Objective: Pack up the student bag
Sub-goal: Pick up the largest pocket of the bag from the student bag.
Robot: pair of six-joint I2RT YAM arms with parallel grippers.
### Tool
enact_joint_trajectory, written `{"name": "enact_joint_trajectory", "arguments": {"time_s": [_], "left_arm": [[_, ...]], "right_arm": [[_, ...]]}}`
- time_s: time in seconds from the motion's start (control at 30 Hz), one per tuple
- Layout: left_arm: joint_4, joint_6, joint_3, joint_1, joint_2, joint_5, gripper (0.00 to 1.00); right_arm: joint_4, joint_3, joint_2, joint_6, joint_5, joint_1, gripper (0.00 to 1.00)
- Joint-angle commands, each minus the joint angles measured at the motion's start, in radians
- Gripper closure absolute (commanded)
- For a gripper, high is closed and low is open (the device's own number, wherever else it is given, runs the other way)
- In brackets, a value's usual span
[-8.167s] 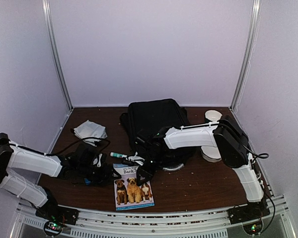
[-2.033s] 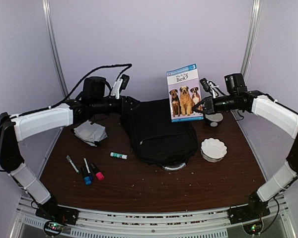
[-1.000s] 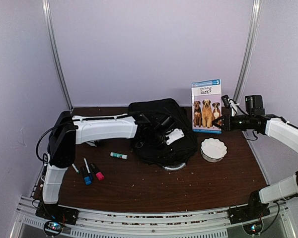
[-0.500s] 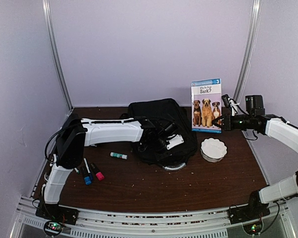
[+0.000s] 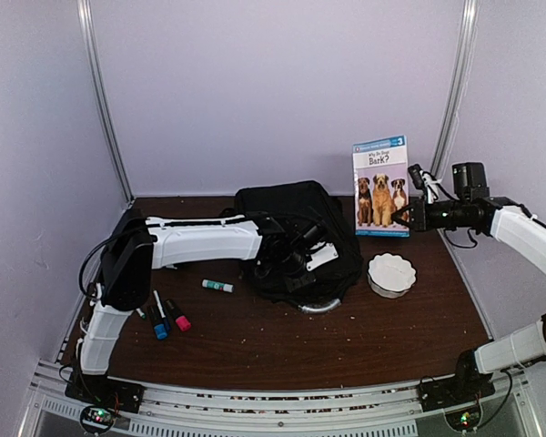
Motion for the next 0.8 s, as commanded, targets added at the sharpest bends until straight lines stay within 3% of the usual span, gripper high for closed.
{"name": "enact_joint_trajectory", "arguments": {"time_s": [0.0, 0.27, 0.4, 0.53, 0.77], "left_arm": [[0.105, 0.014, 0.011, 0.024, -0.086, -0.072, 1.00], [0.228, -0.054, 0.010, 0.077, -0.152, -0.028, 1.00], [0.303, -0.104, -0.009, 0.107, -0.203, -0.001, 1.00], [0.365, -0.093, -0.006, 0.113, -0.226, -0.069, 1.00], [0.425, -0.182, 0.038, 0.168, -0.213, 0.013, 1.00]], "right_arm": [[-0.159, 0.181, -0.066, -0.060, 0.022, -0.013, 1.00], [-0.444, 0.344, -0.099, -0.090, -0.084, -0.012, 1.00], [-0.470, 0.289, -0.109, -0.048, -0.173, -0.009, 1.00], [-0.446, 0.209, -0.114, -0.004, -0.258, 0.003, 1.00], [-0.678, 0.227, -0.060, -0.097, -0.361, 0.040, 1.00]]}}
